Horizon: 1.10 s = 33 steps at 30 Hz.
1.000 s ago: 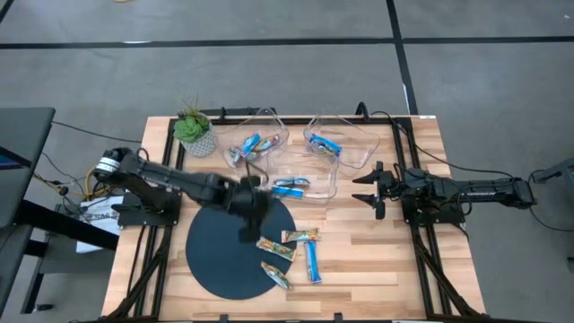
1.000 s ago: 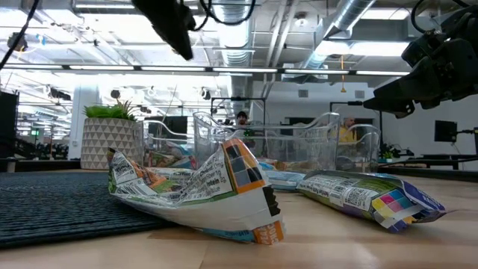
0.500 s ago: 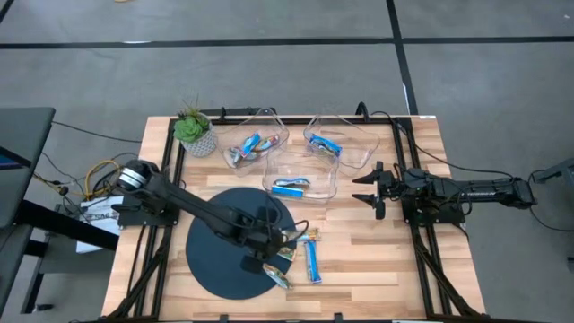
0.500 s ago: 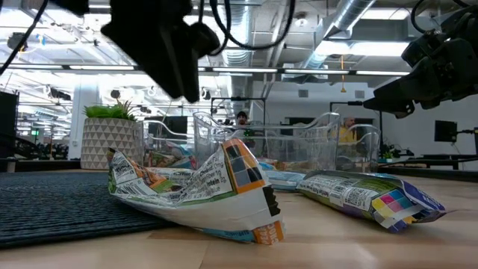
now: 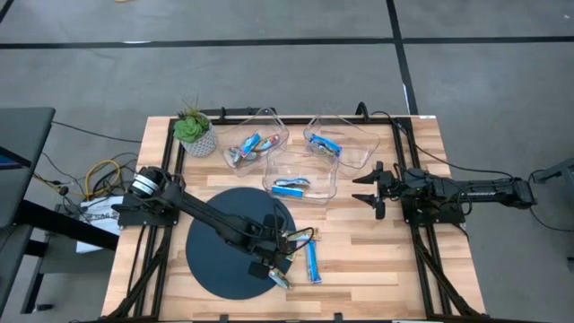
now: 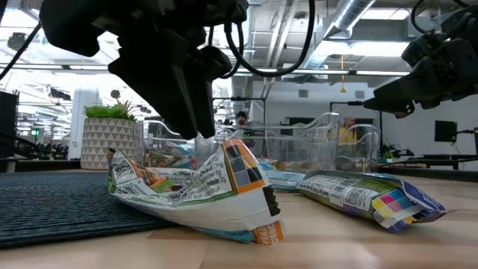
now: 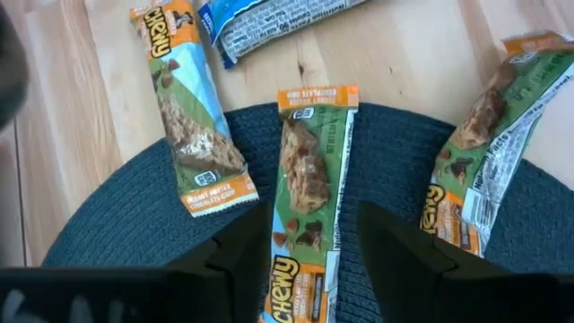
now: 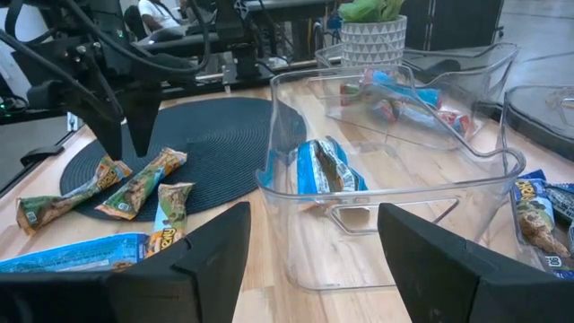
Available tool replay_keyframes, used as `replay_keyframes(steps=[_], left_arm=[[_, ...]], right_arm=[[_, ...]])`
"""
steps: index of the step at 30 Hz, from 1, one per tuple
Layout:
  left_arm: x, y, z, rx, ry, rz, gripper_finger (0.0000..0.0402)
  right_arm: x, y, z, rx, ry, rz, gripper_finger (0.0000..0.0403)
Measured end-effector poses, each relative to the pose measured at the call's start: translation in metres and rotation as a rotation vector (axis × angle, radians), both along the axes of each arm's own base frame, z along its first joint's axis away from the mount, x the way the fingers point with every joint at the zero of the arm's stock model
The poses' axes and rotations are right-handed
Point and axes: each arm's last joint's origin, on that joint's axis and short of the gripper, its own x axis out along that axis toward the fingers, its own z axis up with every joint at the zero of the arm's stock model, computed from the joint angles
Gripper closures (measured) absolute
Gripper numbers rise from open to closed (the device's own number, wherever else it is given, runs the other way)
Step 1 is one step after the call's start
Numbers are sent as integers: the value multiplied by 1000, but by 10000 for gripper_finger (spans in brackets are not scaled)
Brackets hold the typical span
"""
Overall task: Pick and place Granola Bars by type
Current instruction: Put the yellow granola bar into the middle transparent bin
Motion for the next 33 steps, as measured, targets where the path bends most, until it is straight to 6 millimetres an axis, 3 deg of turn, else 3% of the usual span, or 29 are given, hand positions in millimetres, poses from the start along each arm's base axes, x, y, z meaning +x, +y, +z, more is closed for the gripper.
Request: replay_keyframes(steps=[8,14,27,33], left_arm=[[2,-1,-10,6,26,-8,188],[9,-3,-22,13,37,-42,171],[13,0,-39,30,73,-39,172],[14,1,-39,30,66,-35,215]], right_arm=[[0,0,0,0,-1,0,163],[0,0,0,0,3,0,163],[0,0,-1,0,9,0,163],[0,0,-1,0,8,0,163]])
